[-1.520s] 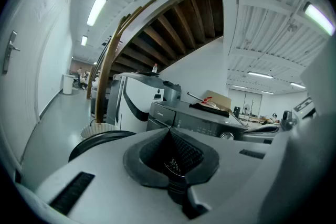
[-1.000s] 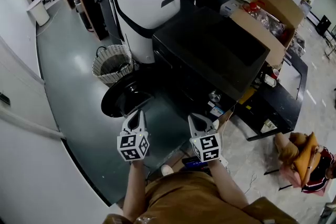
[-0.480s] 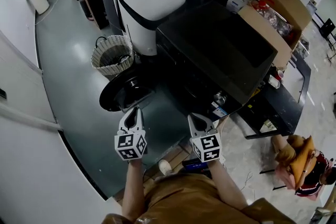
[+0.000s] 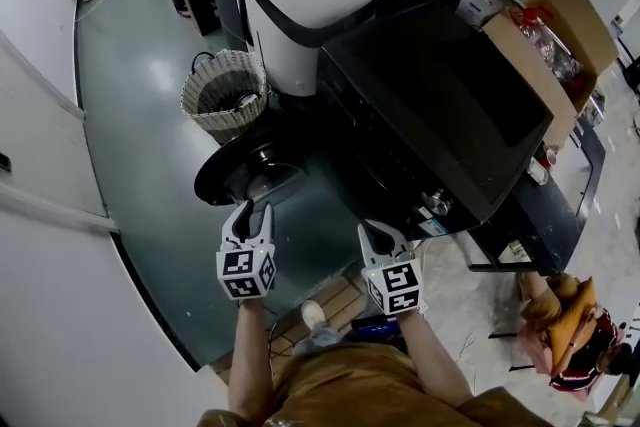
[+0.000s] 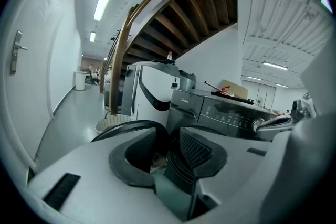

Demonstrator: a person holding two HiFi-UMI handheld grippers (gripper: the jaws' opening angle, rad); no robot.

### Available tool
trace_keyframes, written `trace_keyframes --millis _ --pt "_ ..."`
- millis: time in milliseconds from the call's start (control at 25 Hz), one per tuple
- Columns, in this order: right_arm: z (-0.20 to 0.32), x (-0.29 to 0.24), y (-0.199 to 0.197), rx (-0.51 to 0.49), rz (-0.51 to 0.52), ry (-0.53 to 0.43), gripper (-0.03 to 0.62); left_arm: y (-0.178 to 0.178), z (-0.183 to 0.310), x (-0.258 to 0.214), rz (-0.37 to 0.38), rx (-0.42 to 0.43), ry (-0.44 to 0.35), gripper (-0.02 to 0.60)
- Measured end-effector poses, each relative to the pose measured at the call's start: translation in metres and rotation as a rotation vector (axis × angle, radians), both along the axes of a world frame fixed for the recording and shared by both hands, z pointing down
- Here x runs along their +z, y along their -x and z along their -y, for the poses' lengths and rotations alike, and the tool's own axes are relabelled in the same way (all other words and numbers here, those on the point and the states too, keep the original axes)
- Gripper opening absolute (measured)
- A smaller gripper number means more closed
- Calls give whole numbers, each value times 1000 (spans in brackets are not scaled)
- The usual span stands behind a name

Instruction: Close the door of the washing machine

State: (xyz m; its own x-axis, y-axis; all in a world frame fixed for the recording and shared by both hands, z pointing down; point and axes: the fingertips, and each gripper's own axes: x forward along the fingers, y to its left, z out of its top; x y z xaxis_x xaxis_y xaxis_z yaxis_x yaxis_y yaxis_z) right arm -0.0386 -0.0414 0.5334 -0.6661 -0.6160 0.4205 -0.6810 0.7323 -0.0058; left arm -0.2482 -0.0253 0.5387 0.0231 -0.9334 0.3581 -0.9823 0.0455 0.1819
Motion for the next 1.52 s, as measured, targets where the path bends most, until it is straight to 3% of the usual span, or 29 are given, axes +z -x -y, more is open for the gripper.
trace_keyframes --millis 360,760,920,1520 --pt "19 22 12 -35 -27 49 11 39 32 19 50 2 42 195" --pt "28 56 10 -54 -74 126 11 84 66 40 120 3 91 206" --pt "30 68 4 -60 -86 150 11 90 77 54 195 25 129 210" --pt "24 101 -9 -95 -95 255 11 116 122 83 256 47 187 218"
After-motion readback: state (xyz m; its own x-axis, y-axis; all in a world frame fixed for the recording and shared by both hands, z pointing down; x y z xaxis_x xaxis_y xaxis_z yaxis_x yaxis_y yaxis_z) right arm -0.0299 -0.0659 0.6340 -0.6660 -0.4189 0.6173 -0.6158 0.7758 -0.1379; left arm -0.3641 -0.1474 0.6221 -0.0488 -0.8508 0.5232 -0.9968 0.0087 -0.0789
